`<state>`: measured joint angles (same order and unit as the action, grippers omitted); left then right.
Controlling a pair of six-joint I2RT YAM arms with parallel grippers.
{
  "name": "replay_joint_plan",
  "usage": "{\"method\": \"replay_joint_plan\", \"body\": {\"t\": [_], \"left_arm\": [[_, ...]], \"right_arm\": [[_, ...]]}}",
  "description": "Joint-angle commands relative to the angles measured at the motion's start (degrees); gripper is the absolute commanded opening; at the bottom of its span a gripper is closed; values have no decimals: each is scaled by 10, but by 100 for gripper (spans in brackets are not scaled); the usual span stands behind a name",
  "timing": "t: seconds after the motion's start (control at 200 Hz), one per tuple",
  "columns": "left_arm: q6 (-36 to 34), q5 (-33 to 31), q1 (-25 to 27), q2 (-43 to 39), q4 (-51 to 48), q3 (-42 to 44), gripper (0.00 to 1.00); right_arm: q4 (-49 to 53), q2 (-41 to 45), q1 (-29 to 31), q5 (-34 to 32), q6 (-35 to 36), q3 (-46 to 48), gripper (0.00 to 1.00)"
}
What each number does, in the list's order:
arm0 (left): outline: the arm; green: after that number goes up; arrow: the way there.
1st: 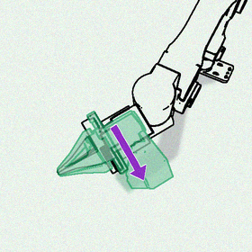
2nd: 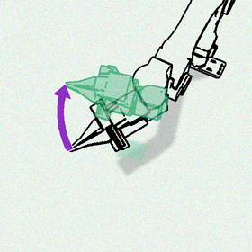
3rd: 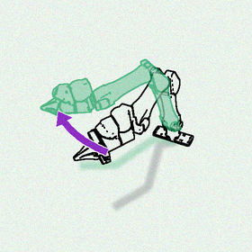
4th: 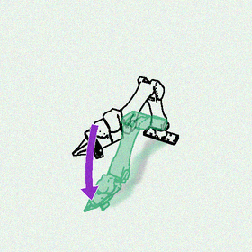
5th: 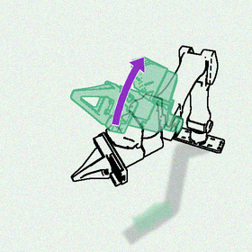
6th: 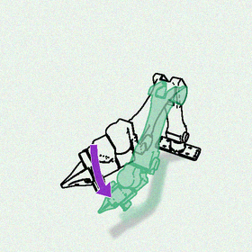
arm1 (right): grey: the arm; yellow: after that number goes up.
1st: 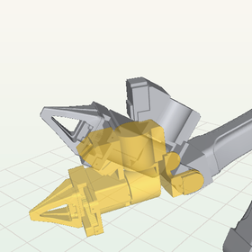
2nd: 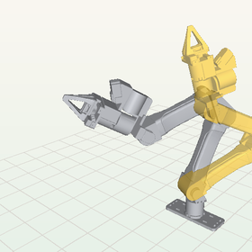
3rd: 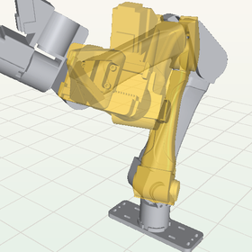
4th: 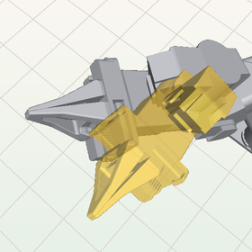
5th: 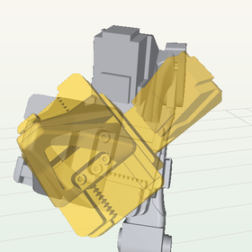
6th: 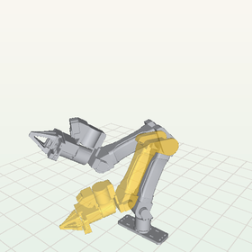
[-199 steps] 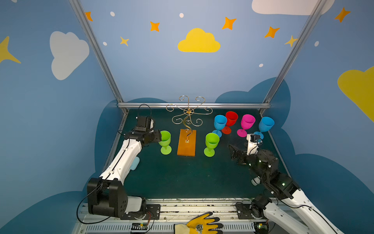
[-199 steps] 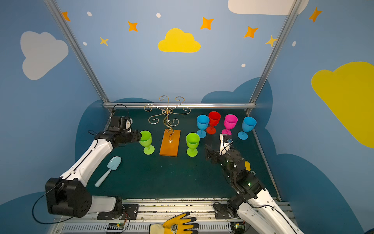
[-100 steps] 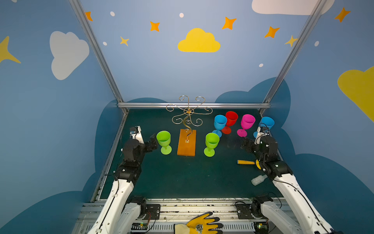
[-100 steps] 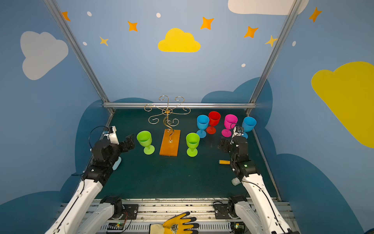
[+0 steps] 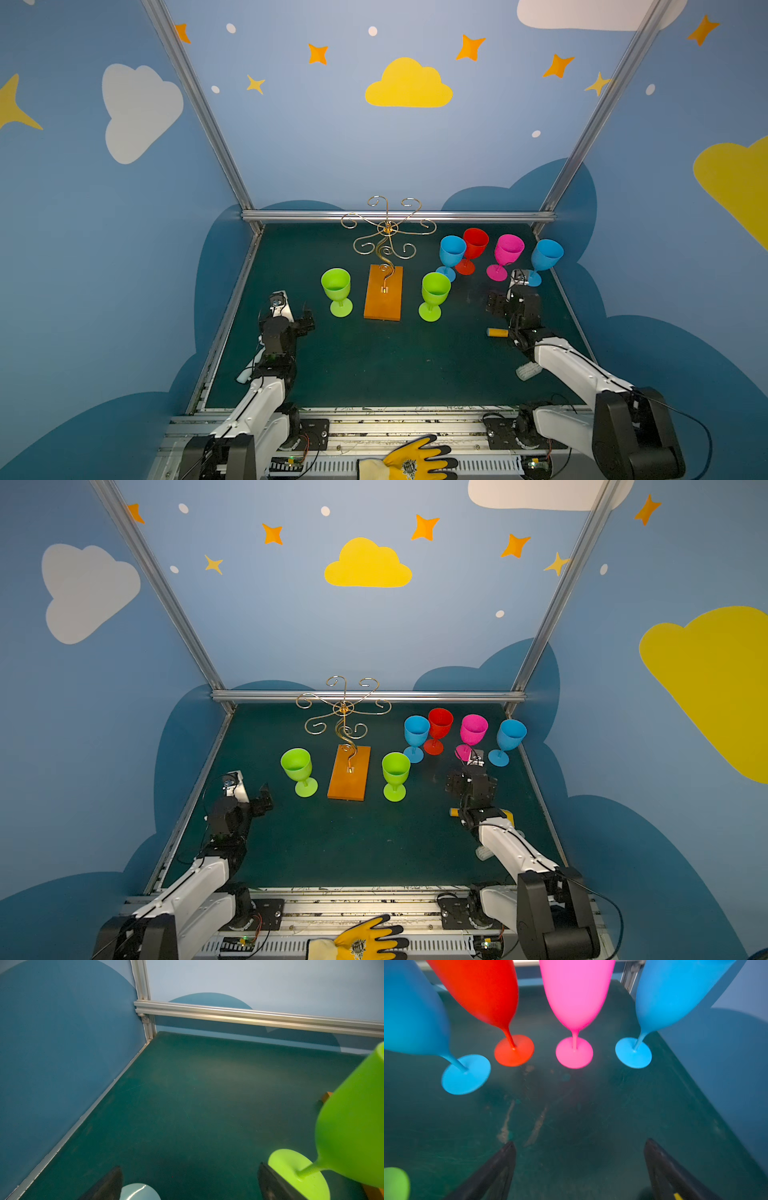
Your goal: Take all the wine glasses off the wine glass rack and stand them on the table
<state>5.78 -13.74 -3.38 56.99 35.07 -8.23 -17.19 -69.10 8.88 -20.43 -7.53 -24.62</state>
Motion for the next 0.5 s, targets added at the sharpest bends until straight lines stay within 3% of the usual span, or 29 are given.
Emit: {"method": "replay_joint_plan", "body": {"t": [0.0,0.115,0.31,0.496], "left_arm": [[7,28,-8,54,120,9,100],[-4,36,-9,98,185,11,99],[-18,60,-8,104,151,-10,99],[-43,110,3,130,201,-2,100]], "right_arm": [[-114,-23,-29,33,0,21,95],[-174,-56,-47,55,-7,37,95],[-131,-70,-46,58,-7,8,95],[-159,-60,-37,47,-1,29,95]]}}
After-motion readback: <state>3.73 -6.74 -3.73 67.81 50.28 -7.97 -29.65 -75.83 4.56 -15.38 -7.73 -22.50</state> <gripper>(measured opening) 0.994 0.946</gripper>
